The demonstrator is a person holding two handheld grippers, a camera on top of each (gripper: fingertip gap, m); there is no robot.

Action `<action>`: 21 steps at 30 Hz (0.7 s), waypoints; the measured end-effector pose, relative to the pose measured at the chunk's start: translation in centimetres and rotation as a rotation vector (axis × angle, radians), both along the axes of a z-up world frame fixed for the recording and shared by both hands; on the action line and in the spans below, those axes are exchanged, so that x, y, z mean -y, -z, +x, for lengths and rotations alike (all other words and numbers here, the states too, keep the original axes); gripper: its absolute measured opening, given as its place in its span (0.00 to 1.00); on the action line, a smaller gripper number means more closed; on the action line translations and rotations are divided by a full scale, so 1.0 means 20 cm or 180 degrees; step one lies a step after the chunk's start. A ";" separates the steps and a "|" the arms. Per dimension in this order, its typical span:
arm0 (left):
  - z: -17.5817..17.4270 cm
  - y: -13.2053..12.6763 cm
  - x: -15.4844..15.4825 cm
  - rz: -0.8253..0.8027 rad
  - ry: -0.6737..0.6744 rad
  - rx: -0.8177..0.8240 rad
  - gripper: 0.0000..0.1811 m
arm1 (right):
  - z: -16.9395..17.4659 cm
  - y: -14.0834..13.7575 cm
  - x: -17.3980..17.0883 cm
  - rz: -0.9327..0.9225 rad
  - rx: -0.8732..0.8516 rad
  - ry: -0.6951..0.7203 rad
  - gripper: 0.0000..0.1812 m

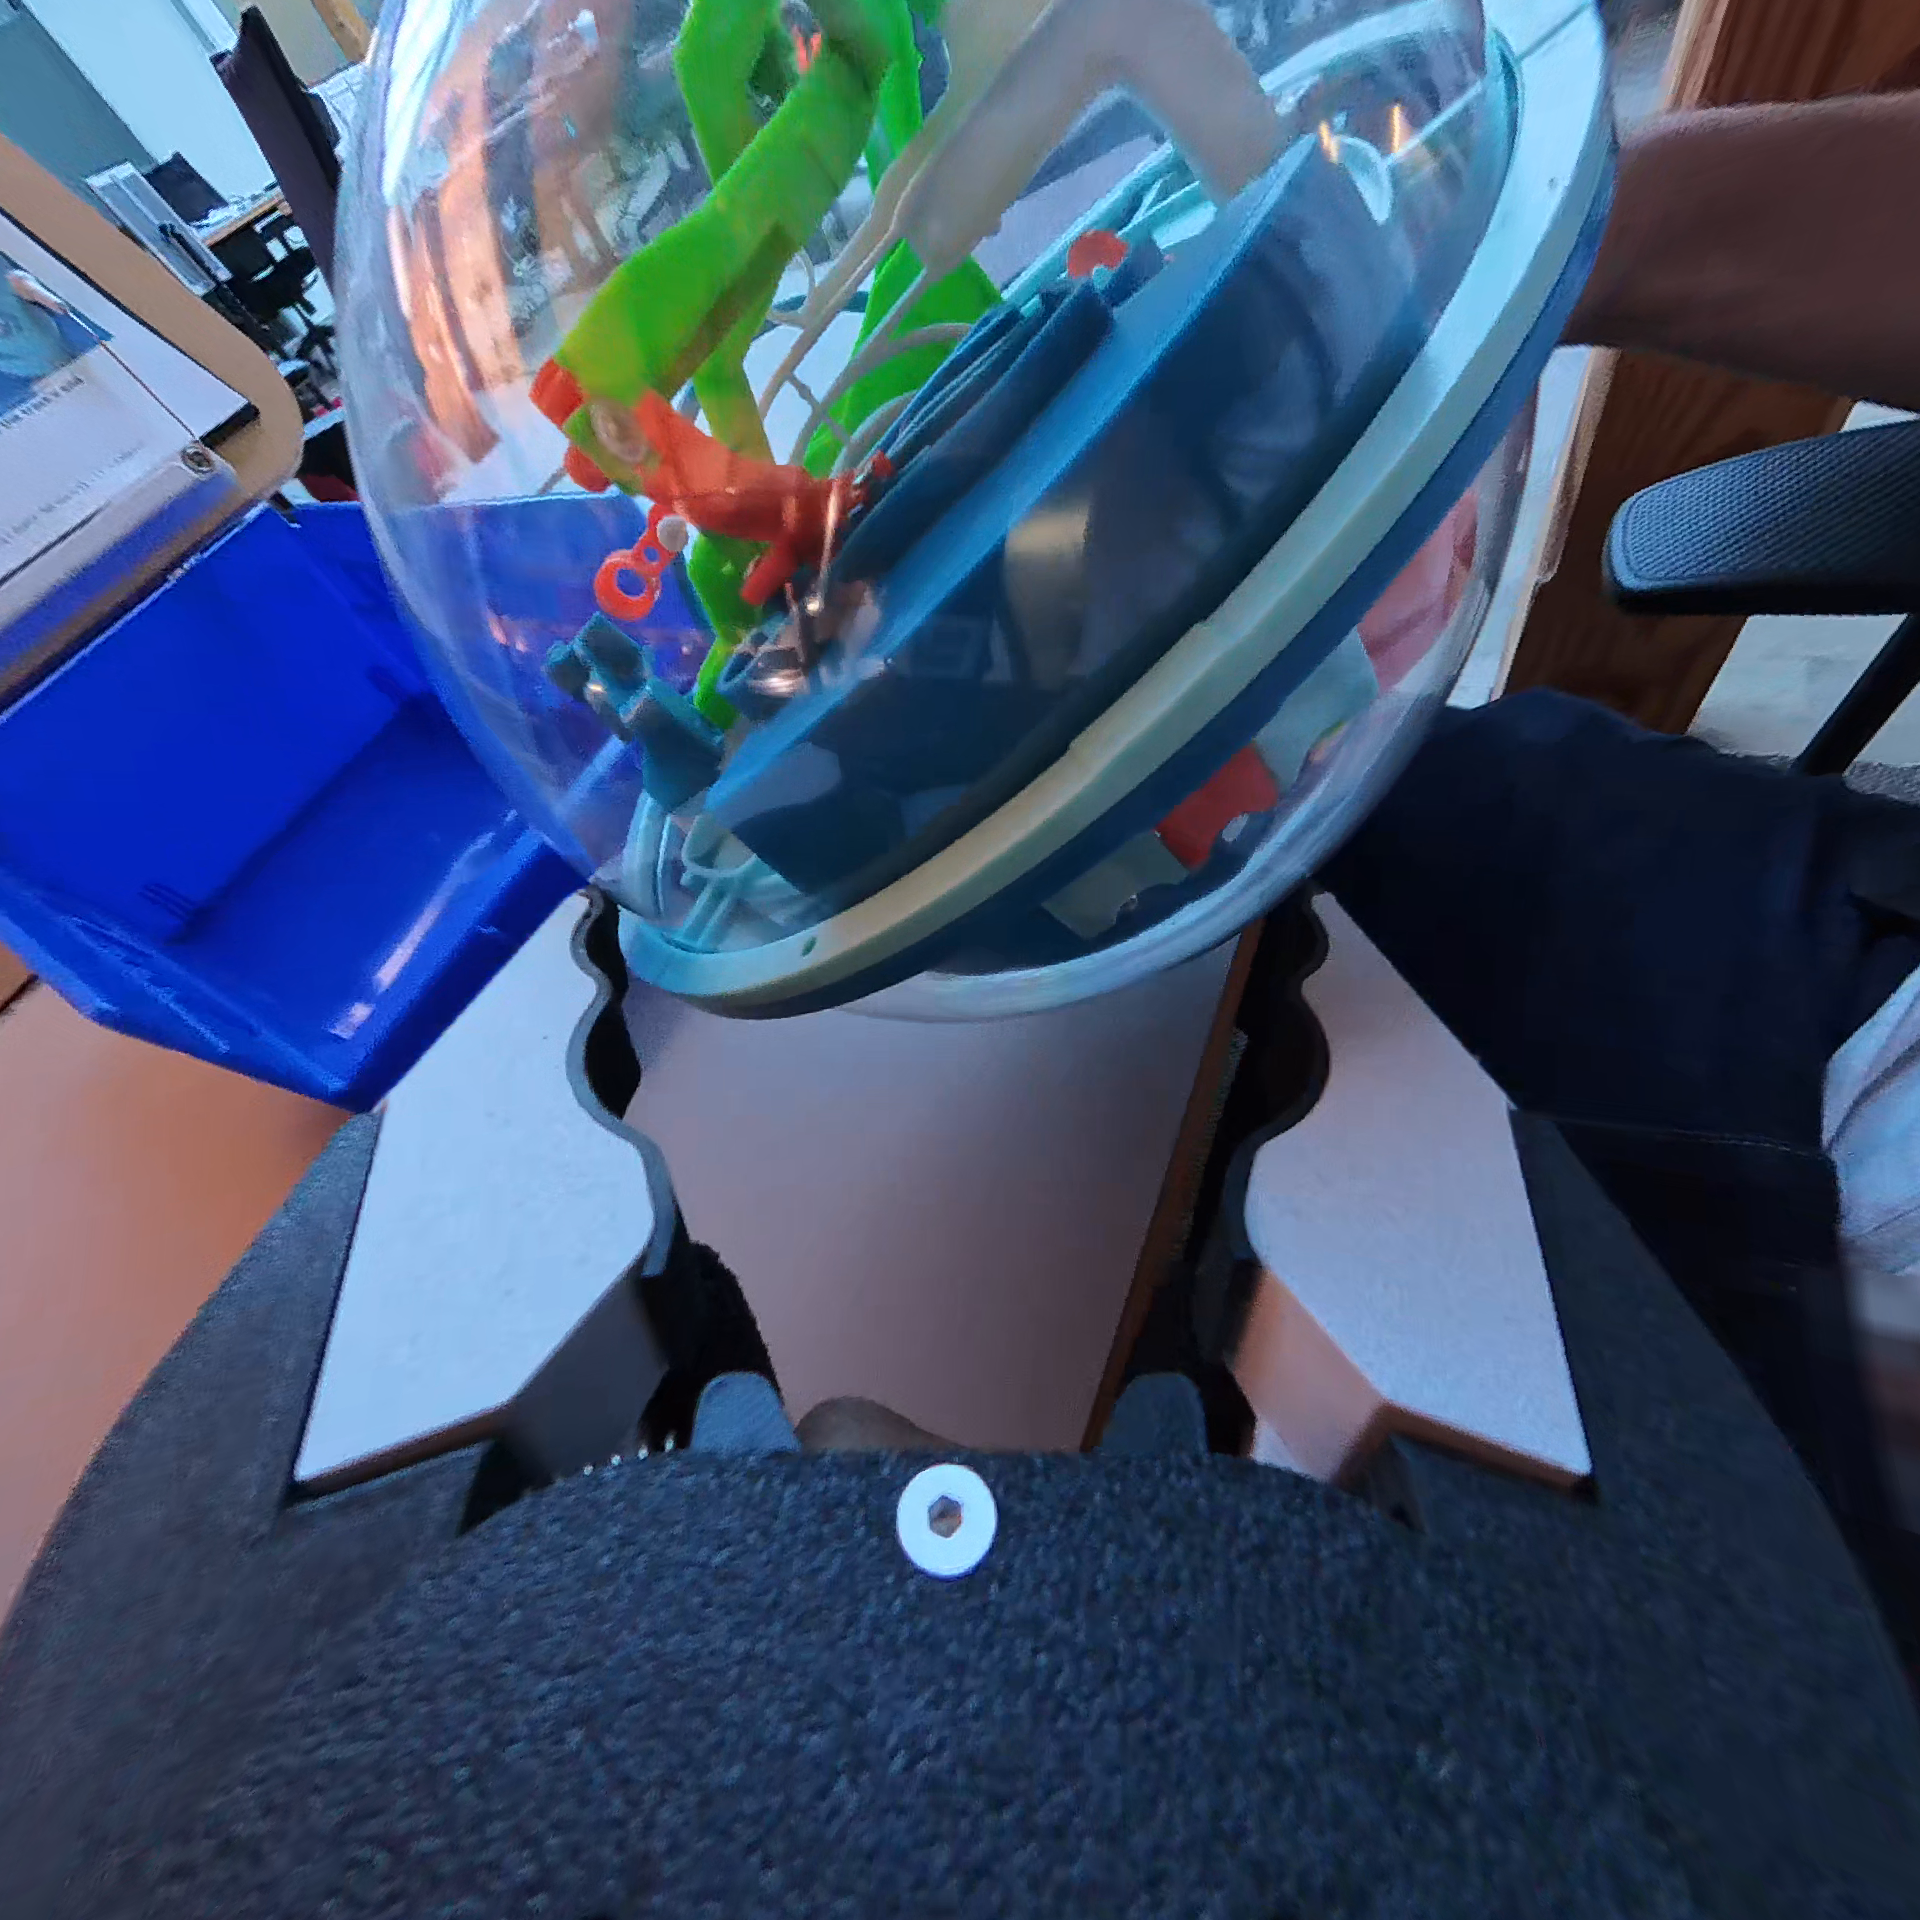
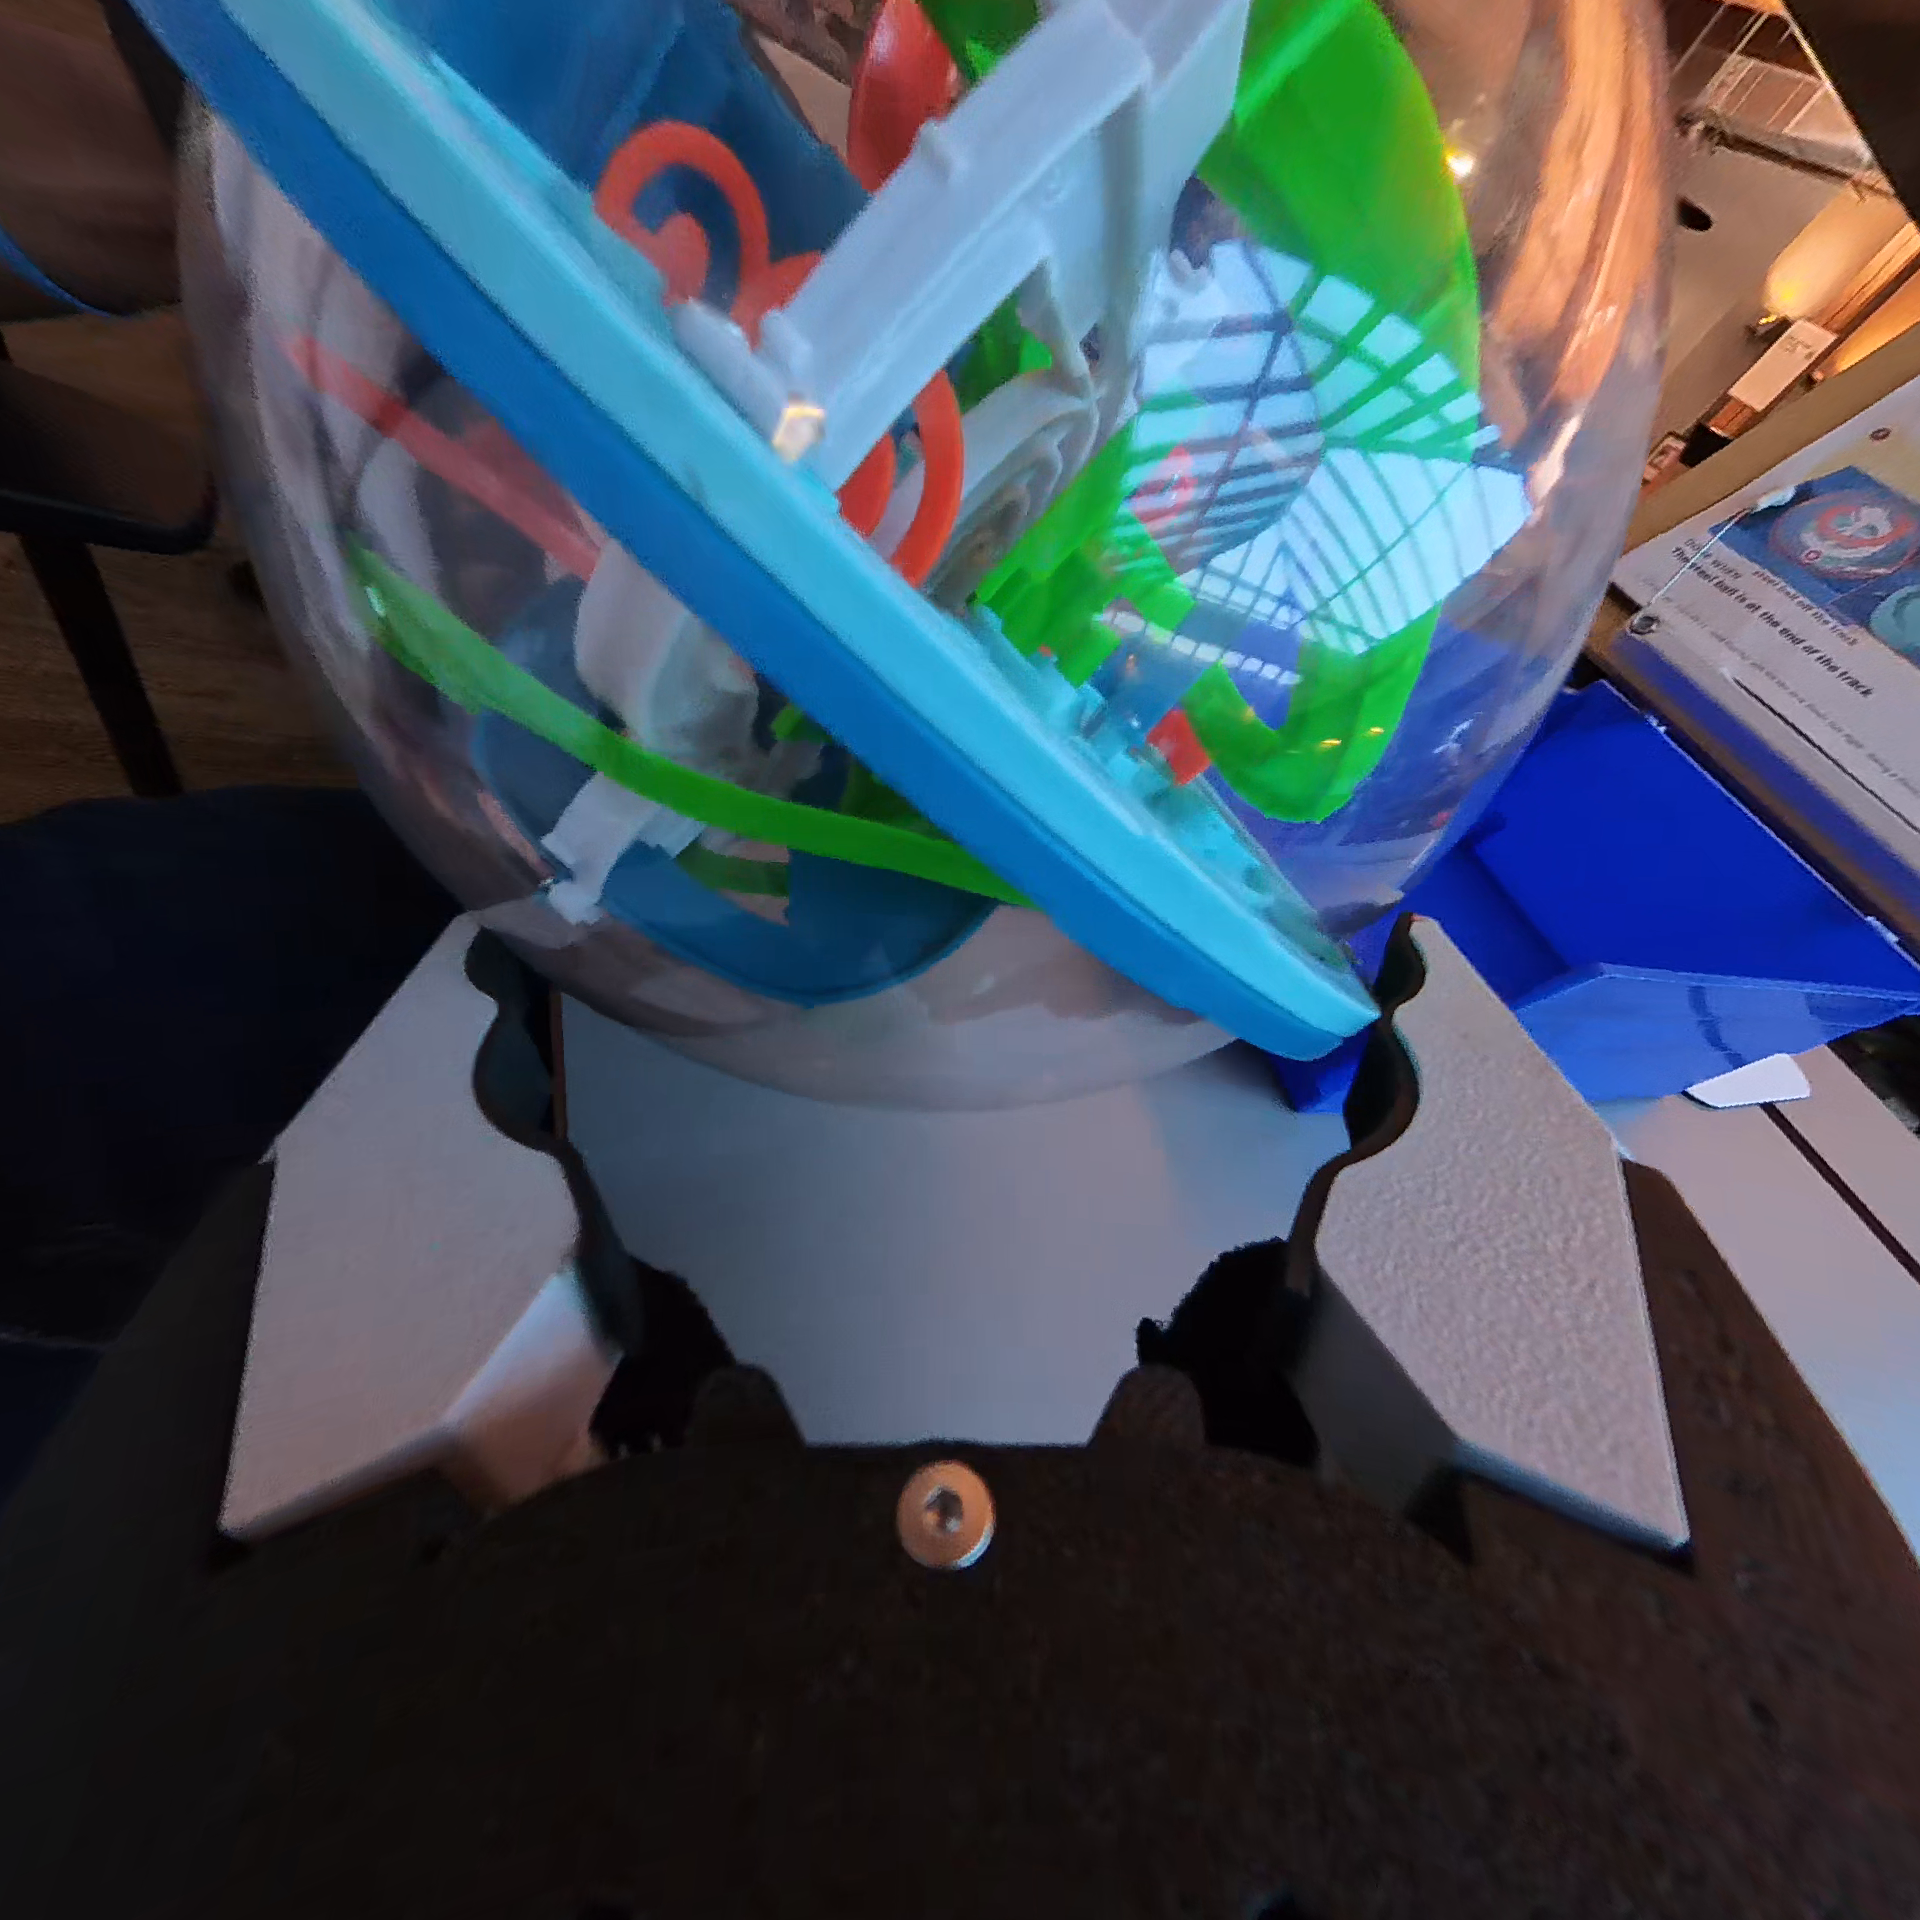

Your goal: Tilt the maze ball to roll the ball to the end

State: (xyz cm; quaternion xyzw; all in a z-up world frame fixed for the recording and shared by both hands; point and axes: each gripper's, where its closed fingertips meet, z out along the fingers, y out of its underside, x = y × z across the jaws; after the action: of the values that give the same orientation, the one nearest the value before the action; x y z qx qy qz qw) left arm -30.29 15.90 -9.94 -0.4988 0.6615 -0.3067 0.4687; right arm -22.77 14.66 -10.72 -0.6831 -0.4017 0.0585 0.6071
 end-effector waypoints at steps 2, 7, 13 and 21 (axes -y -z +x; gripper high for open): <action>0.01 -0.02 -0.01 0.0170 -0.0012 -0.0001 0.68 | 0.01 0.00 -0.01 0.0061 0.0035 0.0039 0.85; 0.02 -0.08 -0.02 0.0488 -0.0041 -0.0036 0.68 | 0.03 -0.02 -0.04 0.0145 0.0059 0.0104 0.85; 0.02 -0.14 -0.02 0.0562 -0.0062 -0.0040 0.68 | 0.03 -0.07 -0.05 0.0218 0.0009 0.0055 0.85; 0.01 -0.18 -0.04 0.0708 -0.0114 0.0008 0.67 | 0.03 -0.12 -0.07 0.0300 0.0111 0.0053 0.85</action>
State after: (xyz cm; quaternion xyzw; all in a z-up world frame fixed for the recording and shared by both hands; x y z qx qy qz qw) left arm -30.10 16.66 -6.39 -0.4551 0.6818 -0.2235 0.5274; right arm -22.18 16.14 -8.38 -0.6579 -0.4089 0.0226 0.6320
